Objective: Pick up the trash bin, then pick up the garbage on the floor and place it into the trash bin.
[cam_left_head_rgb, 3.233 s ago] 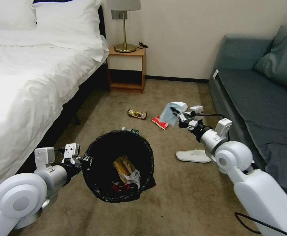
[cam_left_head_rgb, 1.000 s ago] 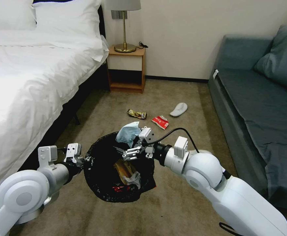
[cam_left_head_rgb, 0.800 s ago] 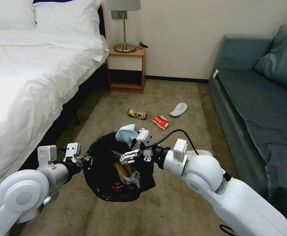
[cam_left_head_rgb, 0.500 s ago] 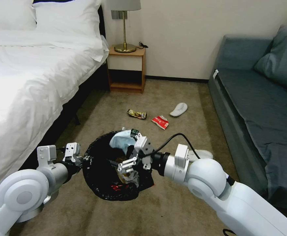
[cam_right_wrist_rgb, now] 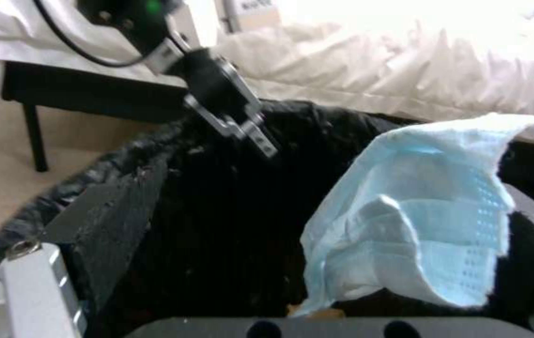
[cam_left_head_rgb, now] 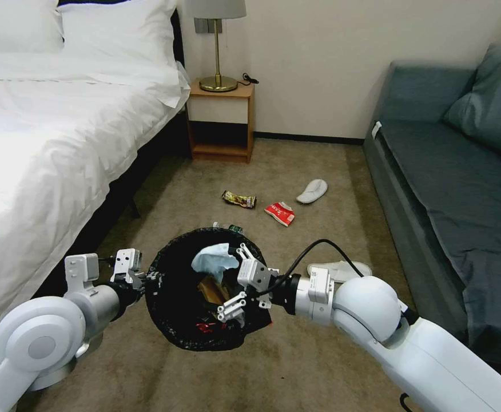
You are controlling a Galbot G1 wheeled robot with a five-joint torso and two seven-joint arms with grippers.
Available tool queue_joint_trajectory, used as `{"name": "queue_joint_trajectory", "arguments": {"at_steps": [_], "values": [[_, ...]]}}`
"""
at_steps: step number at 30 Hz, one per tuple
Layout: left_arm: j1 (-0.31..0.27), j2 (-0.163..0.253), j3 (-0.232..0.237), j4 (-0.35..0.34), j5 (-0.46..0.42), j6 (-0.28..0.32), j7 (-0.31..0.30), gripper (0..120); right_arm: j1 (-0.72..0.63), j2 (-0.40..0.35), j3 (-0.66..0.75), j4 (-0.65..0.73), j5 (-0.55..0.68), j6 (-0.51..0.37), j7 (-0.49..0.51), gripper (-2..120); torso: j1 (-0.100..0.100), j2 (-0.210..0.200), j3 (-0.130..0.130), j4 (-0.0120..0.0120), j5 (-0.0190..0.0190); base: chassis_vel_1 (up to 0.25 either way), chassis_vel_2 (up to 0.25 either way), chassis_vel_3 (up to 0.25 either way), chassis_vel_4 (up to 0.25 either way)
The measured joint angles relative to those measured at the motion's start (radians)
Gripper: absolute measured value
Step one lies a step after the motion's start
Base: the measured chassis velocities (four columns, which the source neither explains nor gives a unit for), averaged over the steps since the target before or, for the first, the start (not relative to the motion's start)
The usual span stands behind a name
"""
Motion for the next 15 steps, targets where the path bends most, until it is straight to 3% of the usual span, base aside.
{"name": "queue_joint_trajectory", "arguments": {"at_steps": [15], "values": [[0.005,-0.002,-0.003,-0.003,0.004,0.0,-0.001,2,0.001,-0.008,0.029,0.043,0.032,-0.021,0.022,100,0.0,0.0,0.0,0.0,-0.0001,0.0,0.0,0.0,0.0]]}}
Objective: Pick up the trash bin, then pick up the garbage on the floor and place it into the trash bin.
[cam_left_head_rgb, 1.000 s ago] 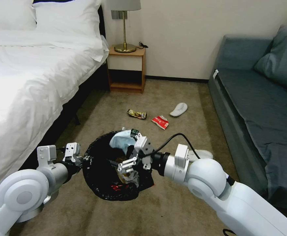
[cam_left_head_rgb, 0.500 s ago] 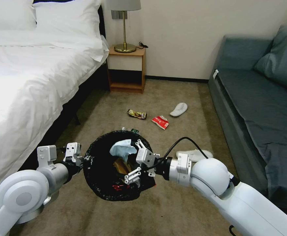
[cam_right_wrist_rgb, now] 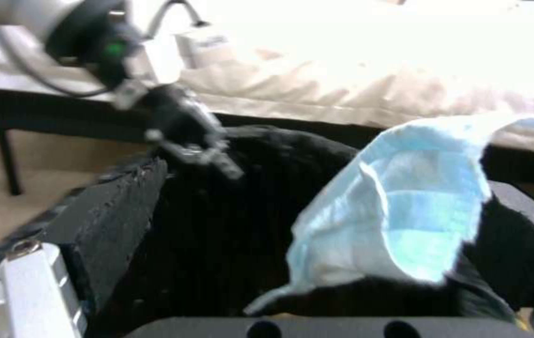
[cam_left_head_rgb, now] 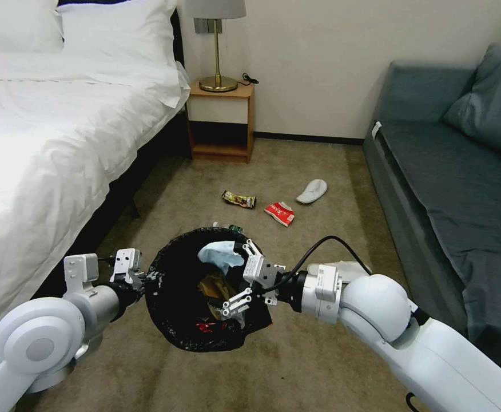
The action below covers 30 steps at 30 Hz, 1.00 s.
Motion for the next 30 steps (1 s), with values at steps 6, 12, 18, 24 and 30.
{"name": "queue_joint_trajectory", "arguments": {"at_steps": [6,12,18,24,30], "values": [[0.003,-0.001,-0.003,-0.004,-0.002,0.0,-0.004,2,-0.011,0.002,0.038,-0.012,0.022,-0.039,0.059,100,0.0,0.0,0.0,0.0,0.0001,0.0,0.0,0.0,0.0],[0.004,-0.002,-0.004,-0.004,-0.002,0.0,-0.005,2,-0.014,-0.009,0.051,-0.013,0.028,-0.053,0.06,100,0.0,0.0,0.0,0.0,0.0,0.0,0.0,0.0,0.0],[-0.002,-0.005,-0.004,-0.005,-0.002,0.0,-0.005,2,-0.029,-0.028,0.071,-0.015,0.047,-0.062,0.063,100,0.0,0.0,0.0,0.0,0.0,0.0,0.0,0.0,0.0],[-0.005,-0.008,-0.006,-0.006,-0.004,0.0,-0.004,2,-0.042,-0.058,0.116,-0.032,-0.007,-0.04,0.039,100,0.0,0.0,0.0,0.0,0.0001,0.0,0.0,0.0,0.0],[-0.003,-0.014,-0.005,-0.005,0.0,0.0,0.001,2,-0.046,-0.068,0.135,-0.031,-0.015,-0.02,0.037,100,0.0,0.0,0.0,0.0,0.0,0.0,0.0,0.0,0.0]]}}
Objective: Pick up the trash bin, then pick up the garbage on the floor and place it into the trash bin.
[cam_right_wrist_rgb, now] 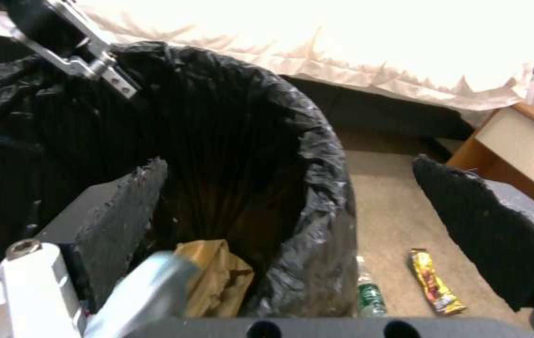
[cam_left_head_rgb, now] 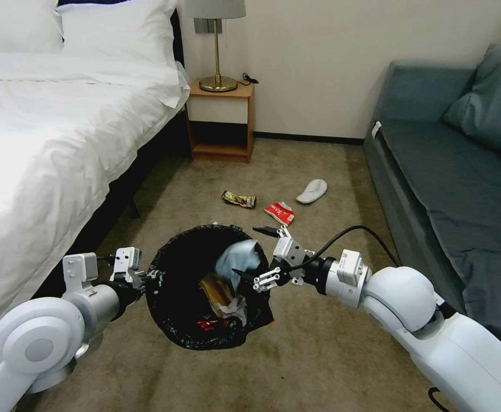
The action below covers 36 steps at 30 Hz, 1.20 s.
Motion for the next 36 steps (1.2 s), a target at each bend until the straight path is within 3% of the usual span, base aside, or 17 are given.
{"name": "queue_joint_trajectory", "arguments": {"at_steps": [13,27,36], "values": [[-0.003,0.003,0.0,0.0,0.0,0.0,0.009,2,0.01,-0.017,0.037,-0.004,-0.04,0.033,0.022,100,0.0,0.0,0.0,0.0,0.0,0.0,0.0,0.0,0.0],[0.006,-0.001,-0.02,0.008,0.005,0.0,0.022,2,-0.005,-0.011,0.079,-0.022,0.164,0.008,0.19,100,0.0,0.0,0.0,0.0,0.0,0.0,0.0,0.0,0.0],[0.022,0.0,-0.054,-0.007,-0.009,0.0,-0.001,2,-0.045,0.004,0.121,-0.086,0.264,0.07,0.291,100,0.0,0.0,0.0,-0.0001,0.0001,0.0,0.0,0.0,0.0]]}}
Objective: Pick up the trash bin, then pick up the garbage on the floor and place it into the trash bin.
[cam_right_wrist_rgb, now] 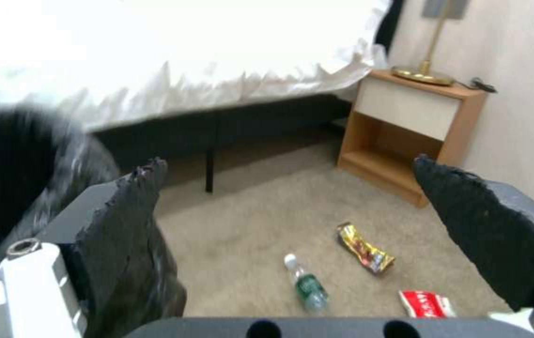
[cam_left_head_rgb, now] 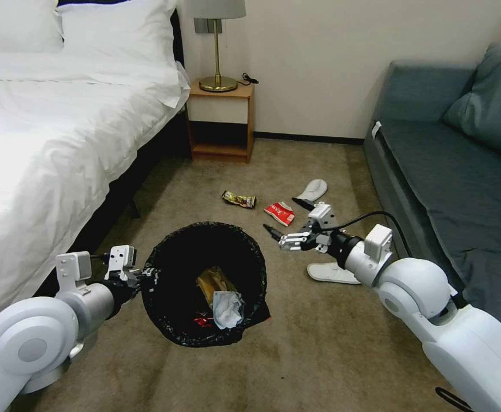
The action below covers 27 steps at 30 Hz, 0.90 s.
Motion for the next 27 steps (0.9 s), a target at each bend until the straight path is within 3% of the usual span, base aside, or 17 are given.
{"name": "queue_joint_trajectory", "arguments": {"at_steps": [5,10,14,23,27], "values": [[0.006,-0.009,-0.002,-0.001,-0.003,0.0,-0.01,2,-0.028,0.015,0.044,0.064,0.188,0.005,0.136,100,0.0,0.0,0.0,0.0003,-0.0001,0.0,0.0,0.0,0.0],[0.009,-0.014,-0.004,-0.004,-0.004,0.0,-0.015,2,-0.078,0.031,0.114,0.072,0.219,-0.008,0.196,100,0.0,0.0,0.0,0.0003,0.0001,0.0,0.0,0.0,0.0],[0.009,-0.014,-0.016,-0.006,-0.017,0.0,-0.025,2,-0.147,0.044,0.178,0.067,0.187,-0.008,0.21,100,0.0,0.0,0.0,0.0003,0.0001,0.0,0.0,0.0,0.0],[-0.001,-0.001,-0.034,-0.015,-0.05,0.0,-0.05,2,-0.373,0.109,0.355,0.037,-0.066,0.083,0.164,100,0.0,0.0,0.0,-0.0001,0.0,0.0,0.0,0.0,0.0],[-0.001,0.003,-0.047,-0.019,-0.061,0.0,-0.057,2,-0.417,0.131,0.393,0.044,-0.091,0.087,0.165,100,0.0,0.0,0.0,0.0001,-0.0001,0.0,0.0,0.0,0.0]]}}
